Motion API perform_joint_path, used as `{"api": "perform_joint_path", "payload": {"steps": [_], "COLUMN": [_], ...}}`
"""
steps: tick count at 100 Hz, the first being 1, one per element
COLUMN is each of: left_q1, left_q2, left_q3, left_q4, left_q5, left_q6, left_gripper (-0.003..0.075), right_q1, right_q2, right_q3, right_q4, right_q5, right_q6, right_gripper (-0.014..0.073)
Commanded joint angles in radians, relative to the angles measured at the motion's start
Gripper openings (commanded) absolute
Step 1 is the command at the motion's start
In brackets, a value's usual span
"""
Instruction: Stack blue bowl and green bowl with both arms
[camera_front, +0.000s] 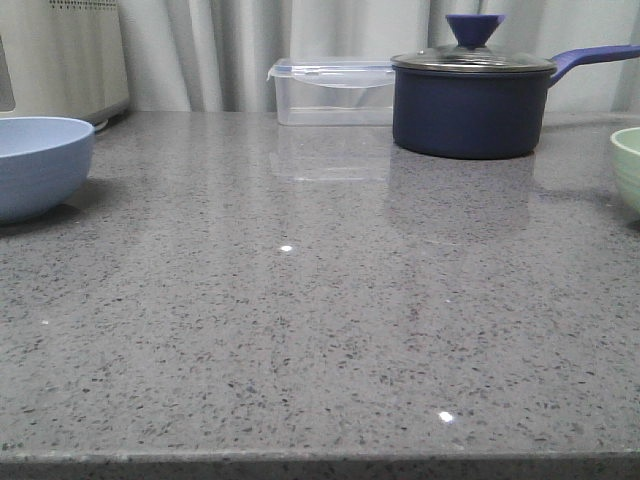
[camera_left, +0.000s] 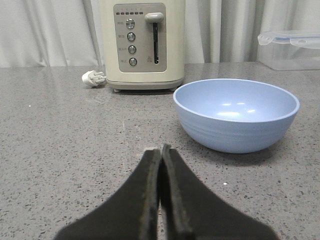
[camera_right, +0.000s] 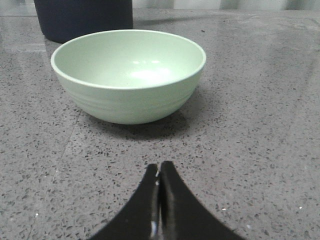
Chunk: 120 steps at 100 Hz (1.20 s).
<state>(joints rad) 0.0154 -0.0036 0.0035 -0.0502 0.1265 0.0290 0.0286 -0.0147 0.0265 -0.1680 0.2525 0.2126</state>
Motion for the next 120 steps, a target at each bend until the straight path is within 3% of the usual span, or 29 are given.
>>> {"api": "perform_joint_path", "payload": {"steps": [1,59,102,120], "left_q1": [0.000,0.000,0.000,0.000], "left_q2": [-0.035,-0.035,-0.035,-0.007], "left_q3": [0.039,0.039,0.028,-0.093], "left_q4": [-0.008,-0.008,-0.019,-0.037], "left_q5": [-0.093,-0.104,-0.119,-0.055], "left_q6": [-0.007,-0.007,-0.007,-0.007], "left_gripper": [-0.0020,-0.0020,-0.0020,-0.0020], "right_q1": [0.000,0.000,0.000,0.002], "right_q2": [-0.013,-0.013,-0.013,0.003], "right_q3": [-0.001,-0.001,-0.002,-0.082], "right_q4": [-0.003,-0.012,0.016,0.106], "right_q5": [-0.079,-0.087,-0.336,-0.152], "right_q6": [0.001,0.001,0.013,0.027], "right_gripper": [-0.0074,-0.0074,-0.0074,-0.0074]}}
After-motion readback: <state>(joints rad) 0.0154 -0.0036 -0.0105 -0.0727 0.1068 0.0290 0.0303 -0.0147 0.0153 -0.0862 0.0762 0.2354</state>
